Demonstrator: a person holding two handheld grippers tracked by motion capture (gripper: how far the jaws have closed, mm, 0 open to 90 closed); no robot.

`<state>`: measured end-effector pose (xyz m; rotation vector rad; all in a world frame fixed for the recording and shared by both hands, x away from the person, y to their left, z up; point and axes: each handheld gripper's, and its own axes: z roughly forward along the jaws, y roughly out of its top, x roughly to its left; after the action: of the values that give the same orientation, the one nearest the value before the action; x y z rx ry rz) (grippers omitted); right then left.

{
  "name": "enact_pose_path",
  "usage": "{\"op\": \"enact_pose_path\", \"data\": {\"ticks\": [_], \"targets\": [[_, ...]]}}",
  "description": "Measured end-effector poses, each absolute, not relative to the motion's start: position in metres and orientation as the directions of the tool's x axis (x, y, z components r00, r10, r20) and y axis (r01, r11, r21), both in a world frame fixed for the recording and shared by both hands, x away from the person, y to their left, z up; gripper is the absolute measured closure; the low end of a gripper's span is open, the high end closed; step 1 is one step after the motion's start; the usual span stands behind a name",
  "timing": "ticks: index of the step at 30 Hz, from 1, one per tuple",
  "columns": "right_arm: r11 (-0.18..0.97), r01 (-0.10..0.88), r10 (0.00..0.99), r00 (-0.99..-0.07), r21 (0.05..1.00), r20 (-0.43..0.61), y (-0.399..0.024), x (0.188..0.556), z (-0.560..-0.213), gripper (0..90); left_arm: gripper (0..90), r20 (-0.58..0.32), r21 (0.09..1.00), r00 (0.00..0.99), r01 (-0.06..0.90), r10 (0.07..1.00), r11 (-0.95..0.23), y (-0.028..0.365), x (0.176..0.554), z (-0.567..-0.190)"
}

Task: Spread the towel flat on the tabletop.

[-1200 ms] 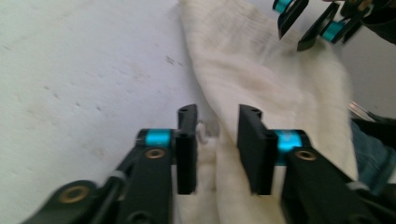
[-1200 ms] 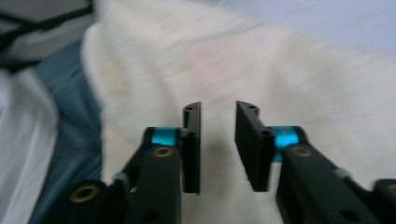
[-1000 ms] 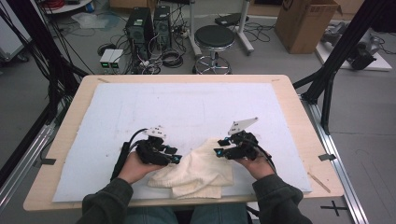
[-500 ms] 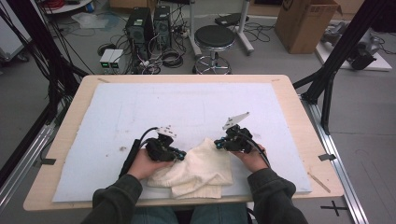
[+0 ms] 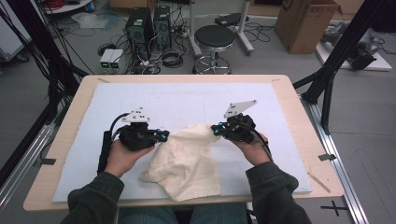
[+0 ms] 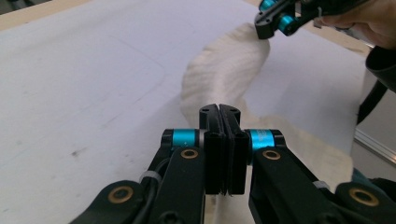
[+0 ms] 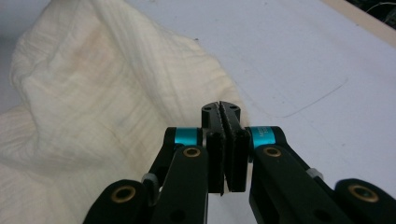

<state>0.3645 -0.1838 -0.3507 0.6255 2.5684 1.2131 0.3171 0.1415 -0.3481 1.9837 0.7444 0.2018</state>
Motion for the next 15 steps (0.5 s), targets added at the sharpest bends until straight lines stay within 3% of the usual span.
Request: {"op": "enact_pose_path", "data": {"ticks": [9, 12, 15], "targets": [[0.598, 0.345, 0.53, -0.847, 0.723, -0.035, -0.227, 0.354, -0.359, 88.9, 87.1, -0.235, 0.764, 0.865, 0.447, 0.444, -0.465, 0.075, 0.304, -0.396], [0.606, 0.366, 0.533, -0.846, 0.706, -0.018, -0.237, 0.347, -0.373, 89.0, 80.3, -0.259, 0.738, 0.882, 0.443, 0.393, -0.509, 0.068, 0.302, -0.404], [0.614, 0.378, 0.529, -0.848, 0.693, -0.005, -0.243, 0.34, -0.388, 88.9, 75.2, -0.256, 0.744, 0.88, 0.443, 0.399, -0.5, 0.077, 0.305, -0.398]]}}
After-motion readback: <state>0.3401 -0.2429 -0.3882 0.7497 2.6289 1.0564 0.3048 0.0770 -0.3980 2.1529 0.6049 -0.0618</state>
